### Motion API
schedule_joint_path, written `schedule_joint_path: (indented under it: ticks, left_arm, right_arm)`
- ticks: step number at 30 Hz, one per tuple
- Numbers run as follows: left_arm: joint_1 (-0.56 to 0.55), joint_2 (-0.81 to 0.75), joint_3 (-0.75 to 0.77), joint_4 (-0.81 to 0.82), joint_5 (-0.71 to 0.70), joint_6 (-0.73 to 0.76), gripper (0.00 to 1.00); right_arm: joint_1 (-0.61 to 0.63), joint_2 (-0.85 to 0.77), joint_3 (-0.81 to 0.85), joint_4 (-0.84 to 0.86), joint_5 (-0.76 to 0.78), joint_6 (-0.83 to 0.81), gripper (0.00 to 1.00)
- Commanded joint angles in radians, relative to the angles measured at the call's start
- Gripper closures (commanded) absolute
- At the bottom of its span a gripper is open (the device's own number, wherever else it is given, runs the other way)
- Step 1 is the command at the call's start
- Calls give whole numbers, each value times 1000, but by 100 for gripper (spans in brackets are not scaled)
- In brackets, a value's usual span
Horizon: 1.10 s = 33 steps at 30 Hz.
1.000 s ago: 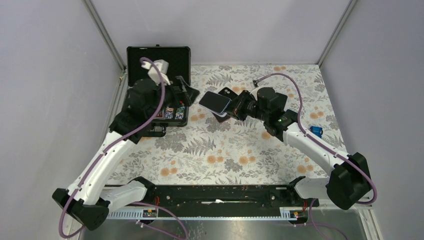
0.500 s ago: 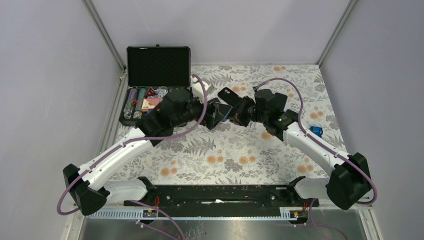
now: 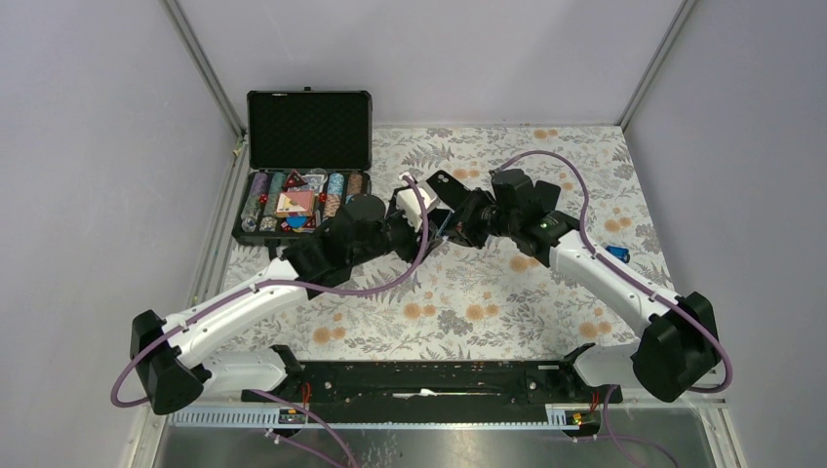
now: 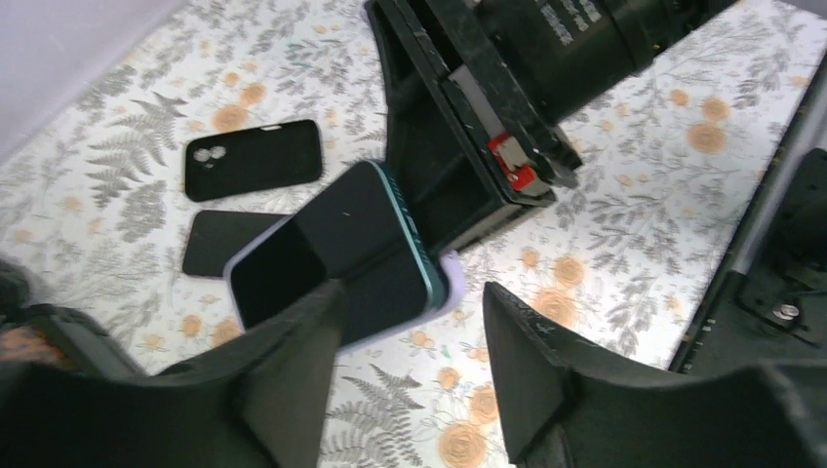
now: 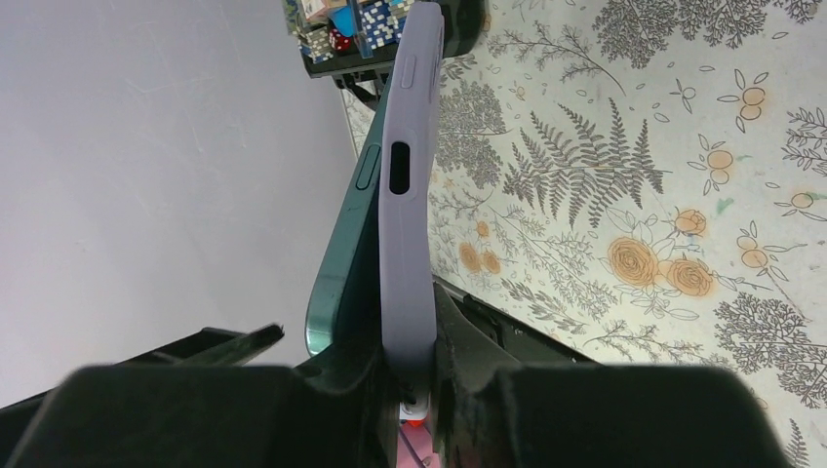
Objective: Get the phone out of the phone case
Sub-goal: Remove the phone case from the phone.
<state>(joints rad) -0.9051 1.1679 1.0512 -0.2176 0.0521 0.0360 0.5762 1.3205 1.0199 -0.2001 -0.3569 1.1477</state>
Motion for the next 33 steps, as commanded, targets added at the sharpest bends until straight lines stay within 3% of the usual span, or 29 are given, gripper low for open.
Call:
schedule_joint_path:
  ticks: [1, 19, 23, 29, 33]
  left_arm:
    - [-3, 11, 3, 97, -48, 44, 49]
    - [-15, 49, -20, 81, -142, 66, 54]
    - [-19, 50, -5, 51, -116, 79, 57]
    - [-24, 59, 0, 17, -95, 78, 55]
    - [-23, 60, -2, 24, -213, 52, 68]
  right_arm:
    - [5, -1, 60, 38, -33, -7, 100]
    - [5, 5, 50, 64, -53, 18, 100]
    - [5, 1, 35, 92, -57, 35, 100]
    - [5, 2, 15, 141, -66, 65, 100]
    - [5, -6, 5, 148, -64, 63, 100]
